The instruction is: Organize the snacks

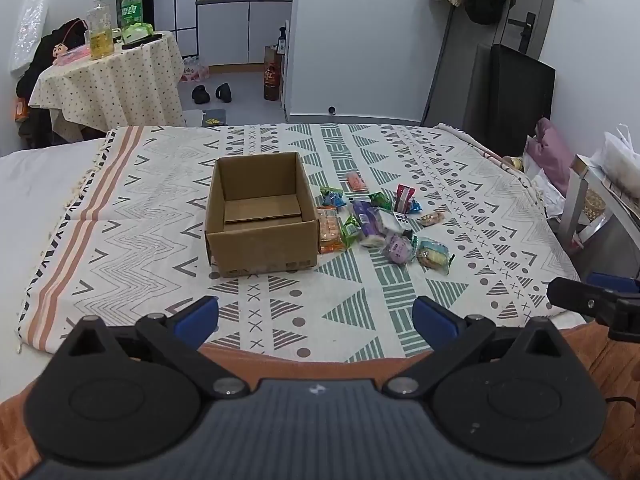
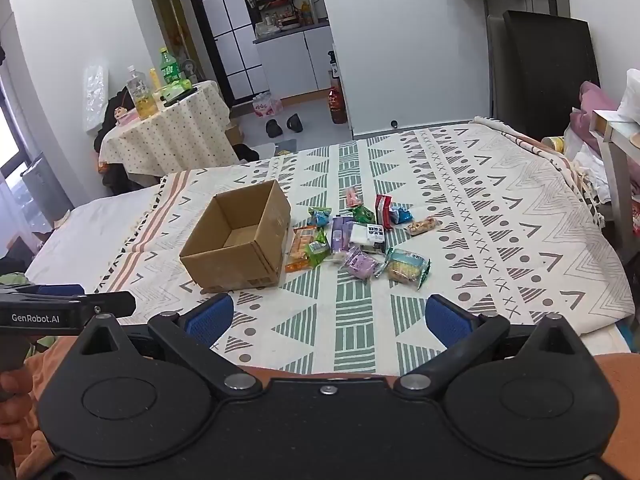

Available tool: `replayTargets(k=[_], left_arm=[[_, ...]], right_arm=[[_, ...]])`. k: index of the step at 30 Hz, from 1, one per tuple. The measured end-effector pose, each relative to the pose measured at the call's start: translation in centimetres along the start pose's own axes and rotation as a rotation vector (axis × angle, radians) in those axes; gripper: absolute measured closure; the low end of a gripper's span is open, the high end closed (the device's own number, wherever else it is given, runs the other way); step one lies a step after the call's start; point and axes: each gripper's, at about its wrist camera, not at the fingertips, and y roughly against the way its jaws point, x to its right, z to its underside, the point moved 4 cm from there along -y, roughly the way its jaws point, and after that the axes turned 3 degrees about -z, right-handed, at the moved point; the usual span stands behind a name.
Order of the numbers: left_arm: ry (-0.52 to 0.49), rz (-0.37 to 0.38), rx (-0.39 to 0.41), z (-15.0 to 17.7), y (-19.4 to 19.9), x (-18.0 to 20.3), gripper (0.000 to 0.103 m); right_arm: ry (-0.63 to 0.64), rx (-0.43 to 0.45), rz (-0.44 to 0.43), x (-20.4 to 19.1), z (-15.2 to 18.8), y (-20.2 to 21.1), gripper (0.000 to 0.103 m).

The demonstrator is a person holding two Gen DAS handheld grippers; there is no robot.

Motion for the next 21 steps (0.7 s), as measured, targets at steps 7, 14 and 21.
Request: replayTargets(k=[7,14,21], left_arm=[[0.005,-0.006,0.003,0.4,0.4,0.2,0.0],[0.013,-0.004,0.013,0.1,1.0,0.4,0.0],[0.01,-0.004,0.026,-0.3,1.6,0.5,0.0]], right_arm=[[0.006,-0.006,-0.014,0.5,0.2,0.1,0.0],[0.002,0.003,-0.016,0.5,0.0,0.8,0.0],[0.0,0.02,-0.019,0.8,-0.2,1.3,0.0]])
